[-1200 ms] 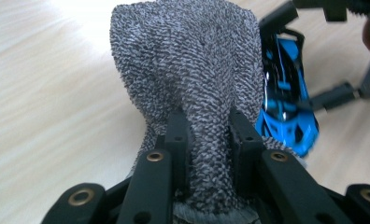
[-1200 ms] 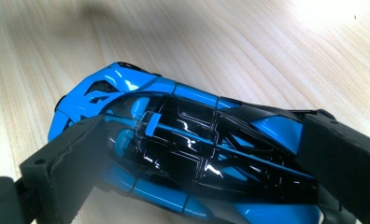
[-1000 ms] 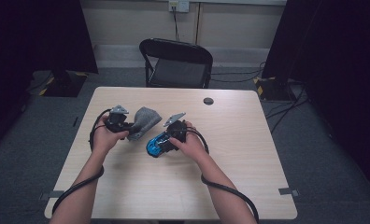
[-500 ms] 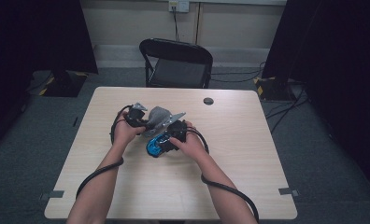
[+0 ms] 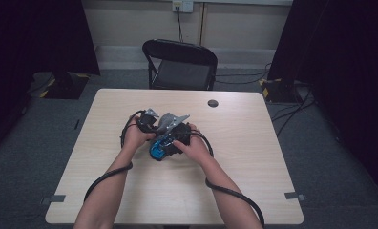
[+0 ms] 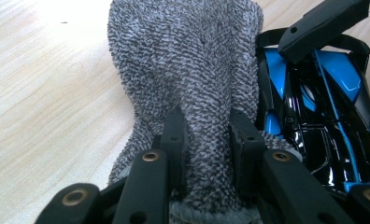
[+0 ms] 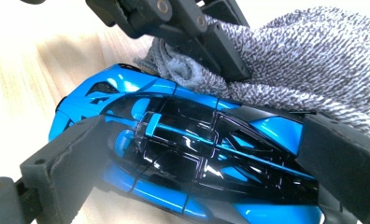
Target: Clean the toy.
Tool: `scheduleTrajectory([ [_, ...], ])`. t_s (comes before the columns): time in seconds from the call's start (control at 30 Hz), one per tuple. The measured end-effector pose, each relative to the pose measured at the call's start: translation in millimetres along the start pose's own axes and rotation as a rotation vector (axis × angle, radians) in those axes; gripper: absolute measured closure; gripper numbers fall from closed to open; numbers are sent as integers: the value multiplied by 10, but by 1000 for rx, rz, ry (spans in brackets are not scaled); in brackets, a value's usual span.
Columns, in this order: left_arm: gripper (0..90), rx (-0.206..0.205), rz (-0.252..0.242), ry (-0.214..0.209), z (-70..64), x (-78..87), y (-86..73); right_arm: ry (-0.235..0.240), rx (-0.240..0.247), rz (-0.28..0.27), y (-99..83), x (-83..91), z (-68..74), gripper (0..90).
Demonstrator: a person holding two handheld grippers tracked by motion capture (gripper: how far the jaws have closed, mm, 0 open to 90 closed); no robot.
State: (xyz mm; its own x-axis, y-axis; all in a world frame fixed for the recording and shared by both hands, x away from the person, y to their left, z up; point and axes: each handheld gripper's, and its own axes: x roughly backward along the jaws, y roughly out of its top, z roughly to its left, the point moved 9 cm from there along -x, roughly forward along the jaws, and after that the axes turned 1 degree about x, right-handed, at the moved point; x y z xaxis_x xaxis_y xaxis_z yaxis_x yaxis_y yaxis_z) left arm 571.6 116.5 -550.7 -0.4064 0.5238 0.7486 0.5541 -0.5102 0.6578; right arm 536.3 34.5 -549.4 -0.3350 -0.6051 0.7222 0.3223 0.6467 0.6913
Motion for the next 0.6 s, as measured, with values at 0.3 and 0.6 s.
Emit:
scheduleTrajectory([
  [0.3,726,2,4,-2,-10,15,-11,-1,0,-1,-1,0,0,19],
  [0.6,730,-14,20,6,-3,78,-67,0,0,0,0,0,0,19],
])
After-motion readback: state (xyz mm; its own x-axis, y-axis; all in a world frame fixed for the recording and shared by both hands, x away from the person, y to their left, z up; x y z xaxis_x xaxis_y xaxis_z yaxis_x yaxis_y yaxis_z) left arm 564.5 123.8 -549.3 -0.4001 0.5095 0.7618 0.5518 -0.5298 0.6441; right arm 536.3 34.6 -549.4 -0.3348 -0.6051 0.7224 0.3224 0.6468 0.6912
